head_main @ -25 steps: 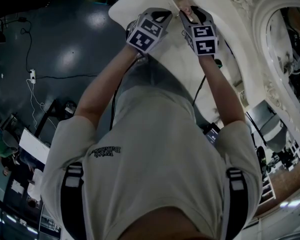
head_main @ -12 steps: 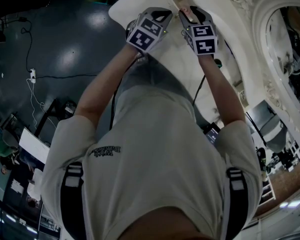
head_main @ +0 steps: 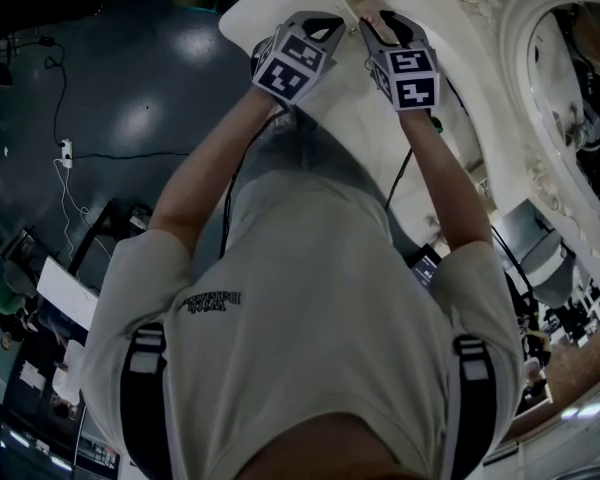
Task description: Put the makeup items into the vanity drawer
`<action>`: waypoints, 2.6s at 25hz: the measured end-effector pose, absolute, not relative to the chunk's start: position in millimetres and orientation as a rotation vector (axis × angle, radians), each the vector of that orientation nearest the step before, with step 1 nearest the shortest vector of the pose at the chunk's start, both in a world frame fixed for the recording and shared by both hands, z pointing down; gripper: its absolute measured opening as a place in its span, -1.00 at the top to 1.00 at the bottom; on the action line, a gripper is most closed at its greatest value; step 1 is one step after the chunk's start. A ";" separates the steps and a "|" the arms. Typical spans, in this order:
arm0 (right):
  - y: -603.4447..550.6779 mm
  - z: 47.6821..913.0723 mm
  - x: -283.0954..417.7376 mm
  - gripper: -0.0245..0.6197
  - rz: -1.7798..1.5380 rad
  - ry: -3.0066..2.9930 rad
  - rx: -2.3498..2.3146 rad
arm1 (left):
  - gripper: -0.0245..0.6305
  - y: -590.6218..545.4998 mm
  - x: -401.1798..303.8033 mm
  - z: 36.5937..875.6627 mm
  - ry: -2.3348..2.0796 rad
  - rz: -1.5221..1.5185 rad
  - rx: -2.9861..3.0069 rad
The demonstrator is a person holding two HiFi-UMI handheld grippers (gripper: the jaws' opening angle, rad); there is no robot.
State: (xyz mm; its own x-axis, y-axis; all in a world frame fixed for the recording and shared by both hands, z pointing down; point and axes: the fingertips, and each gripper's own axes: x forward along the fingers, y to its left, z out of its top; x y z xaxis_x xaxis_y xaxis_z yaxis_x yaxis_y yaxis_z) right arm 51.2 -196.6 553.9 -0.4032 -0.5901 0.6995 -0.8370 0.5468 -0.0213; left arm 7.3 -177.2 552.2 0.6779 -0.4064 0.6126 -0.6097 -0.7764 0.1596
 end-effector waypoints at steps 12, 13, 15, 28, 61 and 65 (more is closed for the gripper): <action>-193.7 464.5 46.5 0.60 0.361 -2.261 1.233 | 0.88 -178.9 3.8 469.3 -0.881 0.678 2.665; -192.1 454.7 45.3 0.60 0.350 -2.277 1.239 | 0.88 -177.8 4.0 460.4 -0.885 0.661 2.677; -187.2 434.1 42.1 0.60 0.335 -2.313 1.247 | 0.88 -174.9 4.0 442.0 -0.896 0.630 2.703; -140.3 297.5 32.9 0.80 0.110 -2.518 1.339 | 0.88 -142.8 -8.8 320.6 -0.989 0.411 2.869; -24.2 192.5 49.7 0.91 -0.106 -2.719 1.568 | 0.88 -39.3 -48.9 193.6 -1.180 -0.026 3.018; -24.9 194.4 50.4 0.91 -0.087 -2.721 1.570 | 0.88 -39.0 -46.2 196.8 -1.156 -0.022 3.006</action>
